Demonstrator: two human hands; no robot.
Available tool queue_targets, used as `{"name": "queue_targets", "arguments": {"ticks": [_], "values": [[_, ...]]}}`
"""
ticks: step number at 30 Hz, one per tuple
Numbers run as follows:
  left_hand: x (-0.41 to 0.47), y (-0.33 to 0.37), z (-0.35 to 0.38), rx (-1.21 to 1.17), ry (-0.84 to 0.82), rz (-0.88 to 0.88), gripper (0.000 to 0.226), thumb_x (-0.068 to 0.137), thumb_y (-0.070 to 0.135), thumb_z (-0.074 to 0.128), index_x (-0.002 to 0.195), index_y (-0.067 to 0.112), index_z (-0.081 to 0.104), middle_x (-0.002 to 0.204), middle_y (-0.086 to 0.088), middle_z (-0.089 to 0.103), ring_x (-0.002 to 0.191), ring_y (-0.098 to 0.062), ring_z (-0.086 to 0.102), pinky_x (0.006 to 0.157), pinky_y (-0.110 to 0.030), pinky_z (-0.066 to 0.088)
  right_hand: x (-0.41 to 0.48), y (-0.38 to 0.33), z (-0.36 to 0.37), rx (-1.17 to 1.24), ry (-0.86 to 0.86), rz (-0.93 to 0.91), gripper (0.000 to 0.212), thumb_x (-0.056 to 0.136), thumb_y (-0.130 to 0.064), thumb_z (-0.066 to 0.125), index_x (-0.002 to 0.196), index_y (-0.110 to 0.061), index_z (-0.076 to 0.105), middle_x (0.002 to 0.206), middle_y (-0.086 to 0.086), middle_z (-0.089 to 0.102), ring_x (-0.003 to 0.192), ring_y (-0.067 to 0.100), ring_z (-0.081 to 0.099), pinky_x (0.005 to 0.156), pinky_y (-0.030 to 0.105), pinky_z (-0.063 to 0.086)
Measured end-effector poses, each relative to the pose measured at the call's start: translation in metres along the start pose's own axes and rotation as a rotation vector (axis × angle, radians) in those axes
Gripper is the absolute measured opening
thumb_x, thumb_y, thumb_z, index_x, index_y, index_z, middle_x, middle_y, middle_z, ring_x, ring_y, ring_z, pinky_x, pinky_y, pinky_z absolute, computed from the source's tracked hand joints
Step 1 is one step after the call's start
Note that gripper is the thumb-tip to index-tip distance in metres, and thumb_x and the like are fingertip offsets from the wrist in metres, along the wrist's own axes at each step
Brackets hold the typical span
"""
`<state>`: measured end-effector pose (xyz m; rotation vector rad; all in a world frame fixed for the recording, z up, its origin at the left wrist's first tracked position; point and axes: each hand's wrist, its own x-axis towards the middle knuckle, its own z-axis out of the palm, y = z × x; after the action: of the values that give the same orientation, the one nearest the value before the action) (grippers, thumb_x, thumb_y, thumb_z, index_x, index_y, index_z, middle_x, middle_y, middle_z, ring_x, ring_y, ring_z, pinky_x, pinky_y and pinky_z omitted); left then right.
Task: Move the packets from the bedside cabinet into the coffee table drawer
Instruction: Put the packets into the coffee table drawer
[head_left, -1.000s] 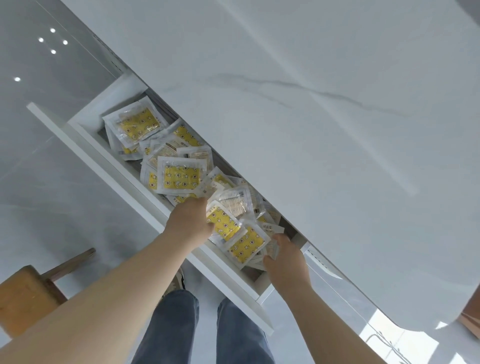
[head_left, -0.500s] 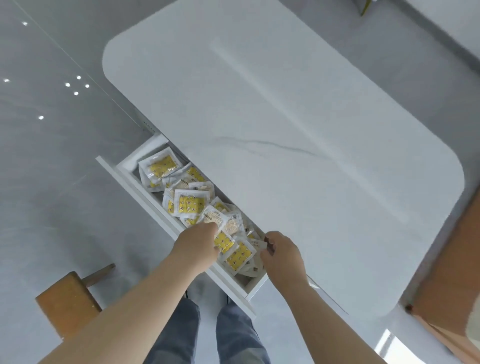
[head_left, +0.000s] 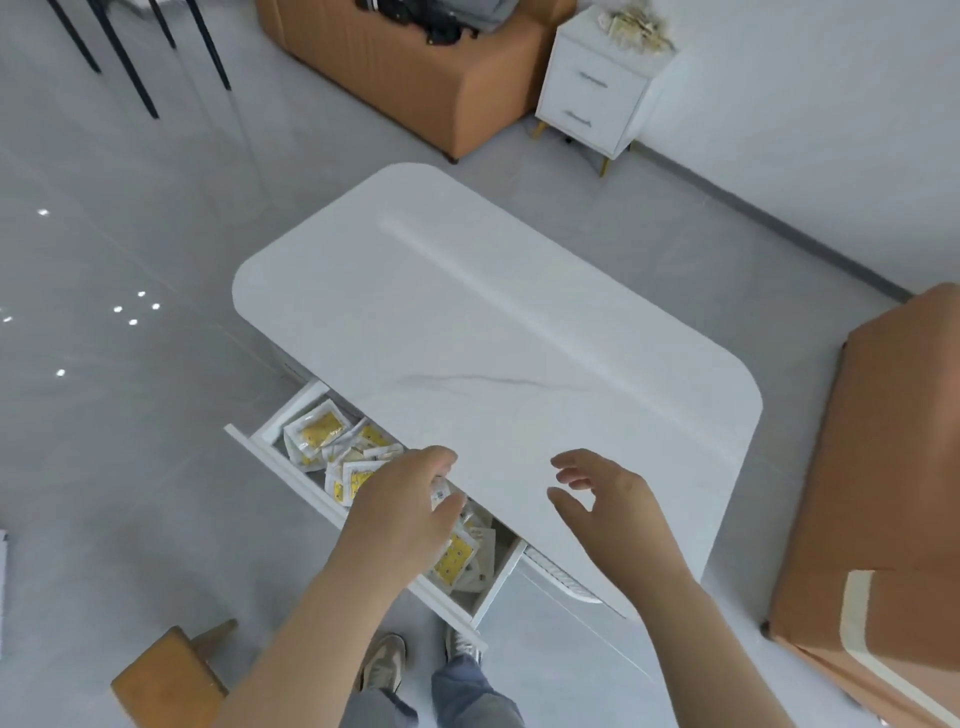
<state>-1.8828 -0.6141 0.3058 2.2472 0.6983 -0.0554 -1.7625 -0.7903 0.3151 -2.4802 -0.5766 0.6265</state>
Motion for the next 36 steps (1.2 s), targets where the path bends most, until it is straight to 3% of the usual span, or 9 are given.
{"name": "queue_targets", "arguments": {"ticks": [5,18,22,31,36], "values": [[-0.016,0.032,-0.043,0.042,0.016,0.152,0.039,0.090,0.030,0.060,0.128,0.025,0.052,0.124,0.012,0.057,0.113,-0.009,0.054,0.096,-0.028,0.044,-0.044,-0.028,-0.041,0.024,0.148,-0.011,0.026,0.088,-0.025,0.066,0.112,-0.032,0.062,0.099,-0.020,0.065,0.097,-0.002,0.059,0.087,0.023,0.048],[-0.049,0.135,-0.084,0.100,-0.025,0.550,0.037,0.090,0.033,0.059,0.126,0.029,0.053,0.122,0.019,0.057,0.112,-0.002,0.052,0.088,-0.016,0.039,-0.149,-0.047,-0.122,-0.025,0.451,0.000,0.027,0.085,-0.026,0.069,0.110,-0.034,0.063,0.103,-0.022,0.064,0.099,-0.004,0.058,0.086,0.017,0.045],[-0.064,0.183,-0.064,0.091,-0.065,0.643,0.035,0.090,0.033,0.060,0.124,0.029,0.054,0.120,0.020,0.057,0.112,-0.001,0.052,0.086,-0.017,0.040,-0.182,-0.020,-0.155,-0.019,0.529,0.038,0.026,0.084,-0.027,0.069,0.109,-0.033,0.064,0.104,-0.020,0.065,0.098,-0.001,0.060,0.087,0.023,0.048],[-0.110,0.300,0.022,0.066,-0.118,0.782,0.032,0.090,0.032,0.060,0.122,0.031,0.055,0.116,0.022,0.057,0.101,0.000,0.053,0.080,-0.015,0.037,-0.254,0.074,-0.236,-0.039,0.639,0.051,0.026,0.083,-0.026,0.070,0.110,-0.028,0.067,0.105,-0.020,0.065,0.100,-0.005,0.059,0.091,0.017,0.046],[-0.141,0.369,0.088,0.047,-0.165,0.845,0.032,0.089,0.032,0.060,0.121,0.030,0.056,0.115,0.020,0.058,0.106,0.001,0.054,0.083,-0.014,0.038,-0.299,0.143,-0.287,-0.058,0.662,0.101,0.026,0.084,-0.028,0.069,0.110,-0.029,0.066,0.106,-0.019,0.065,0.099,-0.005,0.057,0.084,0.002,0.038]]}}
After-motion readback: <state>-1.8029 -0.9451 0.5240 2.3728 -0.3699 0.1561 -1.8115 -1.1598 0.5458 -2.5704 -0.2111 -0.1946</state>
